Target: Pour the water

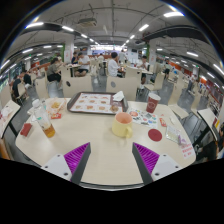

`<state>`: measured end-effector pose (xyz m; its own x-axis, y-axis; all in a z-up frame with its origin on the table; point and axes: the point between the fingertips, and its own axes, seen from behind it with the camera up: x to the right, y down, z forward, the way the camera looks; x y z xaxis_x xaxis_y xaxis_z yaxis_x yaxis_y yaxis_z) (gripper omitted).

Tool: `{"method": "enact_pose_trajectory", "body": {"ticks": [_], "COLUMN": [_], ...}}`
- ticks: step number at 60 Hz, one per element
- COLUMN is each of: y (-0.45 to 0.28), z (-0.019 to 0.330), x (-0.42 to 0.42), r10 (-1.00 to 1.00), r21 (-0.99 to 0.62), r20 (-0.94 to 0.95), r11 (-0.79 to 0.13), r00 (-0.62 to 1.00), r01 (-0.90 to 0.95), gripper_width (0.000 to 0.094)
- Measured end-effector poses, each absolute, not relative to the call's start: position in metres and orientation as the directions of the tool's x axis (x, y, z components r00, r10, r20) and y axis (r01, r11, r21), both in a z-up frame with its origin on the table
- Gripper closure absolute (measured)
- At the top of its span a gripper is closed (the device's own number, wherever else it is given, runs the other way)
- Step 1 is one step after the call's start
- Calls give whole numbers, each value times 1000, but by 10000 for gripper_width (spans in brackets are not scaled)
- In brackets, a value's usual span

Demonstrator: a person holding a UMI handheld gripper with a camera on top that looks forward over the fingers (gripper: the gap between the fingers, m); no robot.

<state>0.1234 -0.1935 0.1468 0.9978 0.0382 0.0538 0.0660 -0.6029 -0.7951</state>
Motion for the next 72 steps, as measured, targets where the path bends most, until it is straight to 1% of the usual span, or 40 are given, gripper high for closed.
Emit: {"method": "enact_pose_trajectory", "body": {"ticks": [8, 17, 27, 34, 39, 46, 53, 60, 62, 64, 66, 70, 72], "y": [-192, -201, -212, -205, -189, -150, -103, -65, -57, -47, -44, -36, -34], "z": [146, 137, 113, 98, 94, 90, 89, 84, 81, 77, 72, 73, 73], "x": [117, 84, 8, -59, -109, -164, -196, -210, -212, -214, -217, -220, -222], "r10": [30, 25, 48, 89, 124, 161, 158, 138, 130, 124, 123, 125, 124], "r21": [-795, -784, -772, -778, -796, -834, -875, -901, -906, -909, -910, -923, -926], "r20": [70, 84, 36, -8, -44, -51, -55, -44, -41, -37, -35, -34, -21], "r11": [-602, -615, -633, -626, -604, -550, -484, -434, -422, -416, -414, -385, -377], "r00": [997, 996, 998, 996, 991, 986, 986, 989, 991, 992, 992, 992, 992], "r01": [74, 81, 58, 49, 40, 47, 28, 20, 18, 18, 19, 17, 28], "gripper_width": [86, 87, 87, 87, 82, 83, 85, 88, 101, 135, 199, 385, 397]}}
